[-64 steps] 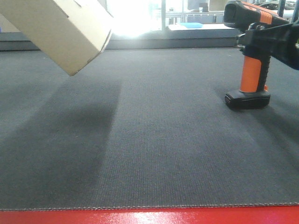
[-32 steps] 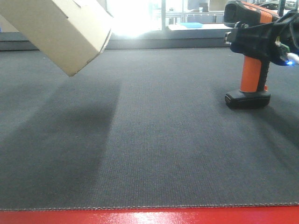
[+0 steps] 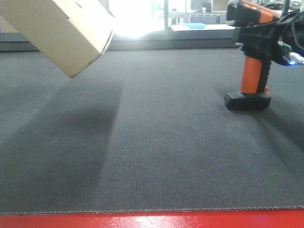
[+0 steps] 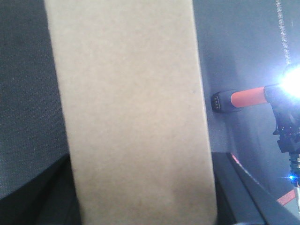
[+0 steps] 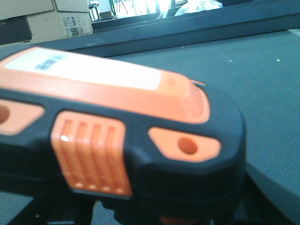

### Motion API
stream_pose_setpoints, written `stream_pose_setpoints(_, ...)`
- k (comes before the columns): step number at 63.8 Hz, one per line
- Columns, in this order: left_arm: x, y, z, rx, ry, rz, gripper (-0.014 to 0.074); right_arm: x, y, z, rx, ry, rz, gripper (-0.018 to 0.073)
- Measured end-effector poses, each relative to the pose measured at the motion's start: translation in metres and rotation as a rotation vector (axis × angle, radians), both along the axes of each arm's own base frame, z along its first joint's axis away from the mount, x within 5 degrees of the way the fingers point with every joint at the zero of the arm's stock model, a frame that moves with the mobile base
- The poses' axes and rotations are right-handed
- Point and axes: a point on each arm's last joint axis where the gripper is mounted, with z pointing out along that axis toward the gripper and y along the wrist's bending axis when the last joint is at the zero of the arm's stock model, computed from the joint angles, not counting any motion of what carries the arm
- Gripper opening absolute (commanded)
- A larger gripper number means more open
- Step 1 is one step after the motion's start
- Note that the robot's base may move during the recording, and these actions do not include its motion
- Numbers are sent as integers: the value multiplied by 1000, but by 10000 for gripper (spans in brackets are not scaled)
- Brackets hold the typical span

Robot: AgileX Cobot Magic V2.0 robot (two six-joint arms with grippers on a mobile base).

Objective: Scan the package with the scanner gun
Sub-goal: 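Close the right gripper around the orange scanner gun's handle, then lift the scanner gun with the right gripper toward the raised box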

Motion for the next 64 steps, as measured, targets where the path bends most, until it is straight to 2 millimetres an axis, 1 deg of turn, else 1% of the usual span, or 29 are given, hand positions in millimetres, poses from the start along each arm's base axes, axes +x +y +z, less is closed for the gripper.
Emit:
stream_pose_setpoints(1, 0, 0, 0, 0, 0, 0, -111, 0, 0, 0, 0, 0, 0, -73)
stream_pose_setpoints(3, 0, 0, 0, 0, 0, 0, -111, 0, 0, 0, 0, 0, 0, -120)
stream_pose_setpoints(6, 0, 0, 0, 0, 0, 0, -111, 0, 0, 0, 0, 0, 0, -167)
stream_pose_setpoints(20, 0, 0, 0, 0, 0, 0, -111, 0, 0, 0, -2, 2, 0, -154)
stream_pose_setpoints(29, 0, 0, 0, 2, 0, 0, -111, -3, 0, 8, 6, 3, 6, -154)
stream_pose_setpoints(36, 0, 0, 0, 2, 0, 0, -111, -9, -1, 26, -39, -35, 18, -154)
stream_pose_setpoints(42, 0, 0, 0, 2, 0, 0, -111, -13, 0, 46, -96, -61, 34, -154)
stream_pose_setpoints(54, 0, 0, 0, 6, 0, 1, -111, -12, 5, 82, -238, -14, 105, -154)
stream_pose_setpoints(64, 0, 2, -1, 29, 0, 3, -111, -7, 10, 103, -382, 41, 177, -154)
